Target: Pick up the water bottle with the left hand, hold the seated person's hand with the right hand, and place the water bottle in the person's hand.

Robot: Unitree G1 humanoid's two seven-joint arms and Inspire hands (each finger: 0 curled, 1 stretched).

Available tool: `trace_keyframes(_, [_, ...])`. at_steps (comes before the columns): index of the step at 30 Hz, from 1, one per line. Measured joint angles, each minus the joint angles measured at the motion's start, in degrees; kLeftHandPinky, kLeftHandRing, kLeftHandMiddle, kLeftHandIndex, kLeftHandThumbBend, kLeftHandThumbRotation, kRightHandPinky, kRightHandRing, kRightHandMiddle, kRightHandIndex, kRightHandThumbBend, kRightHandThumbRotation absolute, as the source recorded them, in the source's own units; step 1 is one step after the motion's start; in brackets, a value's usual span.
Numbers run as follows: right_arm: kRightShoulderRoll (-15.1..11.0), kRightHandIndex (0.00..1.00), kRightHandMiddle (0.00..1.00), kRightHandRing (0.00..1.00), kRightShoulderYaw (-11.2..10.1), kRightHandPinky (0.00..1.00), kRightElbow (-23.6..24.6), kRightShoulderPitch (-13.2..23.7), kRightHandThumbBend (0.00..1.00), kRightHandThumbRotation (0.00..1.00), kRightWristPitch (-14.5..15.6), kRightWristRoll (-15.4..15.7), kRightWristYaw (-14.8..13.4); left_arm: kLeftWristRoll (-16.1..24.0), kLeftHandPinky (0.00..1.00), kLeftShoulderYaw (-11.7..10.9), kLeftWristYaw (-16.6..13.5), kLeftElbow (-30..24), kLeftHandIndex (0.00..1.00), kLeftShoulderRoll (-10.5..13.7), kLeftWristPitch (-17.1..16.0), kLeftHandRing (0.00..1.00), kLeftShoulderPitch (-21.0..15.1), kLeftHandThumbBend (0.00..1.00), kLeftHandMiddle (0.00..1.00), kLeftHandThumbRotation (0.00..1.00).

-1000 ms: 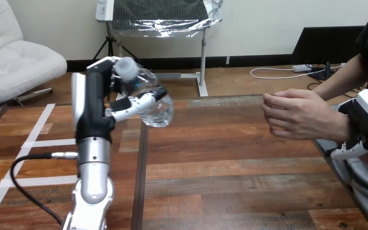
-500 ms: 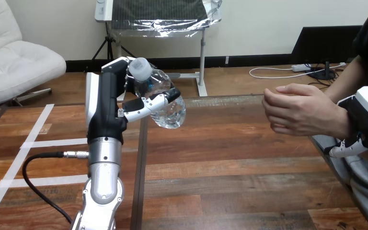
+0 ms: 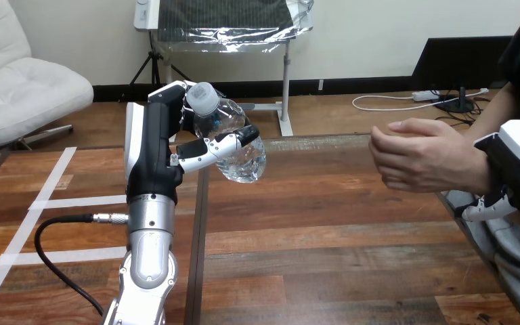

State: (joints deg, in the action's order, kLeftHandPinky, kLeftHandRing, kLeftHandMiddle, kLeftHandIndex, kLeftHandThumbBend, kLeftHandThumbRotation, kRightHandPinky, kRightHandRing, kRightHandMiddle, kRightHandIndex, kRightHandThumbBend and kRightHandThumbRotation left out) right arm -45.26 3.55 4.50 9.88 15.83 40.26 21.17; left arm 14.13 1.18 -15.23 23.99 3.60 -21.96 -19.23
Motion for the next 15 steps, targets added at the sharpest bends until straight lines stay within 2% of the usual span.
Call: trace_keyframes(15, [0.00,0.57,0.52,0.45,0.05,0.37,1.17,0.00,0.68,0.00,-1.75,0.48,0.00,0.08,0.39,0.01,-0.01,0.00,0.45,0.00,0.00,0.41,0.00,0.74,0.44,0.00])
